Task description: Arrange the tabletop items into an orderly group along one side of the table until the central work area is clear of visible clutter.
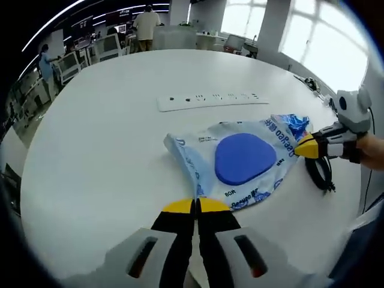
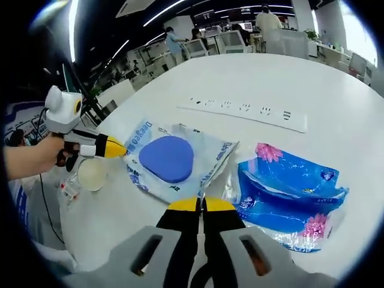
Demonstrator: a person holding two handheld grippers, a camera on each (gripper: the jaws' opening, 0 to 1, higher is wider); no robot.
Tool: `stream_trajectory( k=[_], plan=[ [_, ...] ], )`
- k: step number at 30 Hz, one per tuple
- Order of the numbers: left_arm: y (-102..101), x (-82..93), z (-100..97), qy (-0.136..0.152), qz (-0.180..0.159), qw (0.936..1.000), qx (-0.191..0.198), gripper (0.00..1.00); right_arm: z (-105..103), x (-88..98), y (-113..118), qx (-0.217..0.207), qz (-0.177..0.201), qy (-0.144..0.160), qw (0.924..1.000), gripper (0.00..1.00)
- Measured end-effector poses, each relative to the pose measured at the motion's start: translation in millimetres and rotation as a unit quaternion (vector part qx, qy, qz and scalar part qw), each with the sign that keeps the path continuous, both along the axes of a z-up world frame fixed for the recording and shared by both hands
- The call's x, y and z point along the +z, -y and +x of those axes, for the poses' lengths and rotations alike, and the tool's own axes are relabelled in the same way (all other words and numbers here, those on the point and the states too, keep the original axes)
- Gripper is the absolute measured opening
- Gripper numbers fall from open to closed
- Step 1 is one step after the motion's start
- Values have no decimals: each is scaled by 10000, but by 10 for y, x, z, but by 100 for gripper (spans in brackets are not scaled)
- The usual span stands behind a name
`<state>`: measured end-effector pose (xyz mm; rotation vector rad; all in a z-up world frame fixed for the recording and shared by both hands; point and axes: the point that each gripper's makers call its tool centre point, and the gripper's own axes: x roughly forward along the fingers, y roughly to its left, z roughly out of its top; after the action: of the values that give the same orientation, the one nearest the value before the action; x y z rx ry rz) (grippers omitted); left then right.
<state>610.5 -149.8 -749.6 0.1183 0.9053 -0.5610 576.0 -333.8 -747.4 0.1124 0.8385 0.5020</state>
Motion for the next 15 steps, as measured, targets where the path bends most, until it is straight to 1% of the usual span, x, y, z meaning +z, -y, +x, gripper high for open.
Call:
stream_trajectory(
  k=[5, 8, 10, 11, 13, 14, 15],
  plan=[
    [5, 3, 27, 48, -19, 10000, 54, 0, 5, -9, 17, -61, 37, -21, 10000, 0],
    [-2, 8, 26, 150, 62, 9999, 51, 0, 4, 35, -15, 16, 54, 96, 9999, 2],
    [-16, 22, 29, 242, 102, 9996, 75, 2, 13, 74, -25, 46, 21, 189, 9998, 6],
    [-19, 26, 29, 260, 102, 9996, 81, 5, 19, 87, -25, 48, 0, 226, 9997, 9],
    [-25, 45, 32, 315, 81, 9994, 115, 15, 28, 107, -24, 43, -24, 272, 9996, 15],
    [-36, 69, 50, 421, 112, 9990, 132, 22, 29, 136, -36, 50, -3, 310, 9995, 16],
    [-41, 94, 47, 471, 144, 9987, 129, 26, 26, 155, -44, 51, 21, 327, 9994, 17]
  ],
)
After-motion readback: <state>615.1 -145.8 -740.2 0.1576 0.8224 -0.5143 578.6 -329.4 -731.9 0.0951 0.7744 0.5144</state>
